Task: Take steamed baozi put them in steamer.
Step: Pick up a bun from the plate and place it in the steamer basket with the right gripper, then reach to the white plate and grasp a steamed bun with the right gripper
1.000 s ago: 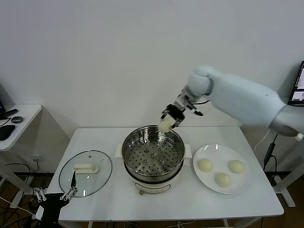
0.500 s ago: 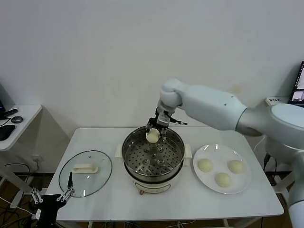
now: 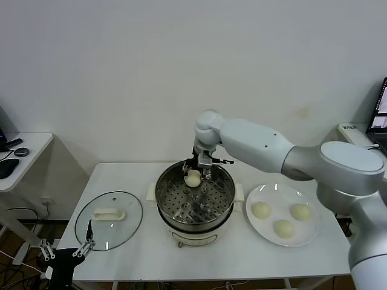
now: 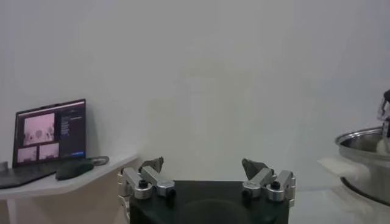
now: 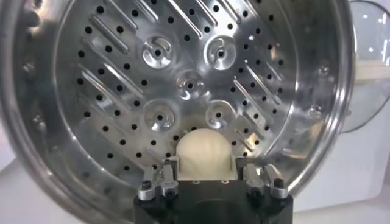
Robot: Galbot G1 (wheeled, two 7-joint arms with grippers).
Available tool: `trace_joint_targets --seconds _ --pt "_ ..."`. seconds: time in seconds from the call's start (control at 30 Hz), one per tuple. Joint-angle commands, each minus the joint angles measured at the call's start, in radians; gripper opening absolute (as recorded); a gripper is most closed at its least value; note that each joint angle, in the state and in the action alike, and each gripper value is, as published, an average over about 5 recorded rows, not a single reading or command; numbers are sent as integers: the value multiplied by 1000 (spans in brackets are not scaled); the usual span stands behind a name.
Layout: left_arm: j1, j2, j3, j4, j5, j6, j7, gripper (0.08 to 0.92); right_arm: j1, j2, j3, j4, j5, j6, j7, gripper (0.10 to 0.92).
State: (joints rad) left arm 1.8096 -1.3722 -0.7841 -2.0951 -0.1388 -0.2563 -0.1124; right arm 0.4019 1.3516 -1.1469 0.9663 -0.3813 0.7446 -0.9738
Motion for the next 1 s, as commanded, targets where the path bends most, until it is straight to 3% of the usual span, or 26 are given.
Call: trace_joint_targets --seconds 0.03,0.13,0.27,0.43,0.57,0.77,1.0 --pt "0 1 -1 -2 -2 0 0 823 67 -40 -11 73 80 -25 12 762" --pt "-4 3 -5 -4 -9 0 0 823 167 -133 -56 199 218 -136 -32 809" --pt "-7 9 -5 -5 -15 0 1 823 308 -315 -149 383 440 -400 -96 822" --pt "-7 23 -5 -9 -29 -1 3 823 401 -525 -227 555 463 -777 -109 823" --pt "-15 35 -5 -9 -37 0 4 823 399 -666 -260 628 475 -957 -109 823" --pt "-28 50 -2 -10 -39 2 7 823 311 -813 -288 631 503 -1067 -117 823" --pt "-37 58 -1 -6 -39 4 11 823 47 -861 -113 581 487 -1043 -115 823"
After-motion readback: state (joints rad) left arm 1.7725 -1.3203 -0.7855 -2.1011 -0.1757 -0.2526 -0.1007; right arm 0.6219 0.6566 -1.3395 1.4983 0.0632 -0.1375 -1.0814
